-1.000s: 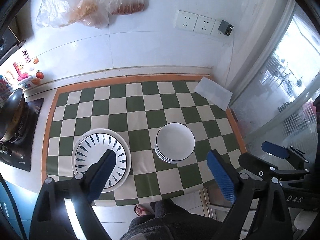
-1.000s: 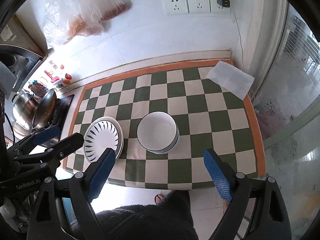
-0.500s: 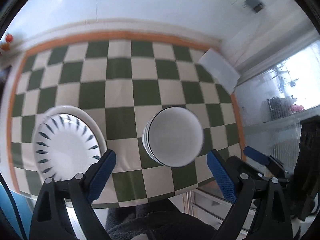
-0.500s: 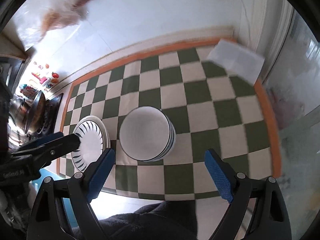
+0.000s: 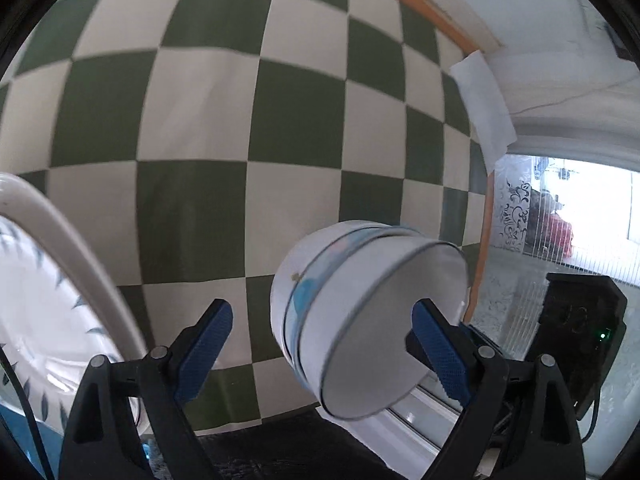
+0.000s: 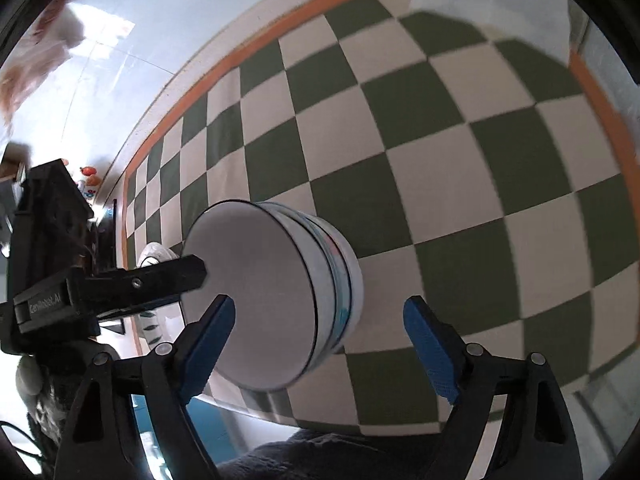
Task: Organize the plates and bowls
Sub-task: 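Grip the bowl stack rim with both grippers and lift it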
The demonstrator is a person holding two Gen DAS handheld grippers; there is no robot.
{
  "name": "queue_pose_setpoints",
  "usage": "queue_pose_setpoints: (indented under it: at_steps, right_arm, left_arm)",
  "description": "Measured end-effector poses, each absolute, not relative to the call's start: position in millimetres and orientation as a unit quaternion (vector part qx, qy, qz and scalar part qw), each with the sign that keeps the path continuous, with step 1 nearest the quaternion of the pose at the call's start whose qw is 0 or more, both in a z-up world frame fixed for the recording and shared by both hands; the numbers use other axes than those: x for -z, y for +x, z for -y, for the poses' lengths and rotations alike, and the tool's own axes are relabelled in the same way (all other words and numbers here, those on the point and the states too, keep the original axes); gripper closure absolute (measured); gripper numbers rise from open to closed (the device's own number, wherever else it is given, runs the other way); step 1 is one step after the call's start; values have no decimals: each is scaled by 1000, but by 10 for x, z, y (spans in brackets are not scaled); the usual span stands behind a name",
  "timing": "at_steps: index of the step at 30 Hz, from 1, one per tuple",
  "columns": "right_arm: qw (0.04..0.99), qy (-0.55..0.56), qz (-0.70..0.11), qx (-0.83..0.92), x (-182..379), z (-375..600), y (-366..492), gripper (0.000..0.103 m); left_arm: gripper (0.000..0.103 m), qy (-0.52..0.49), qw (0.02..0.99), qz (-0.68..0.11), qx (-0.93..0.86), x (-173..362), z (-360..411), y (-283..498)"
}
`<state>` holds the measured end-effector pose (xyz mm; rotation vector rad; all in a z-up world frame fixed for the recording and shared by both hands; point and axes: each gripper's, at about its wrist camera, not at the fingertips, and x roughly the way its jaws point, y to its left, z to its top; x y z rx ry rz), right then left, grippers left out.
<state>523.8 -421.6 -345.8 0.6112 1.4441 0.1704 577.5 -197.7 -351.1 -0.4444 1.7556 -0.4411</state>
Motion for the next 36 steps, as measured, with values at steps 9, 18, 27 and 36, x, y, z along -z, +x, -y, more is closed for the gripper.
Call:
queue_pose_setpoints:
  at_steps: [9, 18, 27, 36]
  right_arm:
    - [669, 302, -672, -95, 3868, 4096, 5343, 35]
    - [655, 314, -679, -102, 3996, 4086, 5404, 44]
    - [638, 336, -684, -112, 4103, 4066, 5502, 47]
    - [644, 354, -668, -122, 4090, 4146, 5468, 54]
  left_arm:
    - [40, -204, 575, -766, 203, 3685, 2012, 5774]
    - [42, -202, 570, -769, 207, 3803, 2031, 5783]
    - [47, -213, 577, -760, 210, 3865, 1948, 5738]
    - [49, -189, 603, -746, 210, 3764, 2015, 5658]
